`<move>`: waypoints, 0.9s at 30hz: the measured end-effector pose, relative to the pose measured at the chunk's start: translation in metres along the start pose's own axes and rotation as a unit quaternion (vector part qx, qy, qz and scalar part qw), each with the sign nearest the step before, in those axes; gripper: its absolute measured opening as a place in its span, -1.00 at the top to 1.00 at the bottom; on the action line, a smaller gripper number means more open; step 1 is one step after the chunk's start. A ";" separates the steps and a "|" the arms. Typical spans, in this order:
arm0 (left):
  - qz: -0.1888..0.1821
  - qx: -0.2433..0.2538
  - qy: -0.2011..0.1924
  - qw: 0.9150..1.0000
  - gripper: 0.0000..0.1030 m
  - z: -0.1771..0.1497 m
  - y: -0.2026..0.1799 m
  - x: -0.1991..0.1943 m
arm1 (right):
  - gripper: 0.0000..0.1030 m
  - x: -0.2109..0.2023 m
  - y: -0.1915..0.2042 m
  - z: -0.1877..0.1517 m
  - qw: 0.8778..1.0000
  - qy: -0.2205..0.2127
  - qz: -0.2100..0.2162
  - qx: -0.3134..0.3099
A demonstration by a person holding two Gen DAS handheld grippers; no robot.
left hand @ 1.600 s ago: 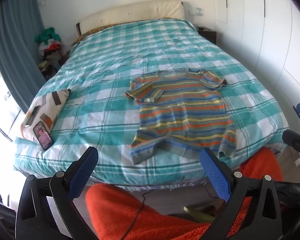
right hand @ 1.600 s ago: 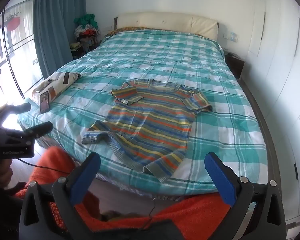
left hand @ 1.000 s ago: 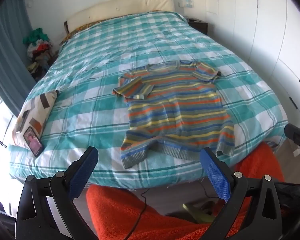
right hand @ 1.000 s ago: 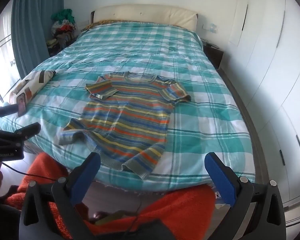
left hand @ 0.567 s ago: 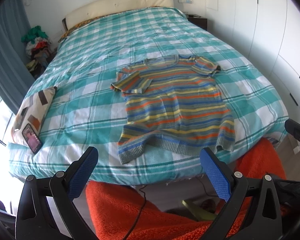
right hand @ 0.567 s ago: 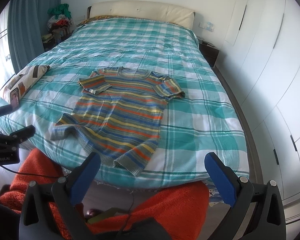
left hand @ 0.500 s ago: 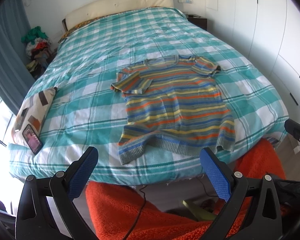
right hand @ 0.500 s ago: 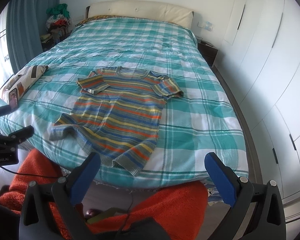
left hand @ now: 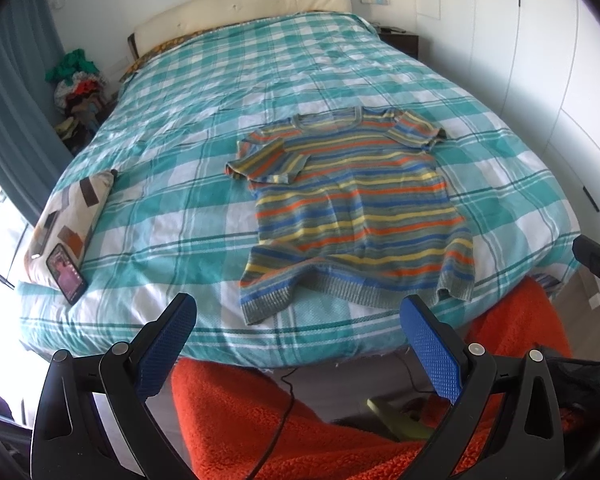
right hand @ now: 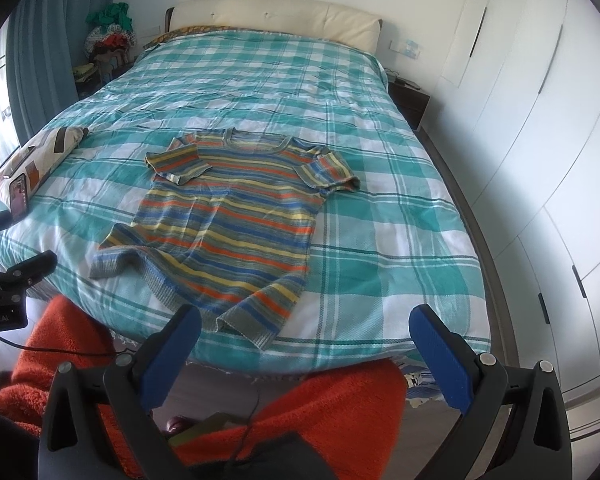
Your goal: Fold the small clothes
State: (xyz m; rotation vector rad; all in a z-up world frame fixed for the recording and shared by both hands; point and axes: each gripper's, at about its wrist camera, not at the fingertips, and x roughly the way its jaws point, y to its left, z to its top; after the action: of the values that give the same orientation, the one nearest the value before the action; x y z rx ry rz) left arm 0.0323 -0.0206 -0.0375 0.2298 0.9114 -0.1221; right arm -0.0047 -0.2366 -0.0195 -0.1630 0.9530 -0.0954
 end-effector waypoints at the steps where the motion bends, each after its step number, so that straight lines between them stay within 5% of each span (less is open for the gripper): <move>1: 0.000 0.000 0.000 1.000 -0.98 0.000 0.000 0.000 | -0.99 0.000 0.001 0.000 1.000 0.001 0.000 -0.001; 21: -0.008 -0.016 0.018 1.000 -0.98 -0.021 0.007 0.009 | -0.99 0.007 0.005 -0.016 1.000 0.005 0.023 0.002; 27: -0.030 -0.055 0.026 0.998 -0.98 -0.022 0.035 0.022 | -0.99 0.011 0.002 -0.016 1.000 0.005 0.028 0.009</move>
State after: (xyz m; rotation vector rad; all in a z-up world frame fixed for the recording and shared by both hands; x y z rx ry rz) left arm 0.0356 0.0189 -0.0626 0.1043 0.9750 -0.1216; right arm -0.0116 -0.2375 -0.0382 -0.1187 0.9656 -0.0527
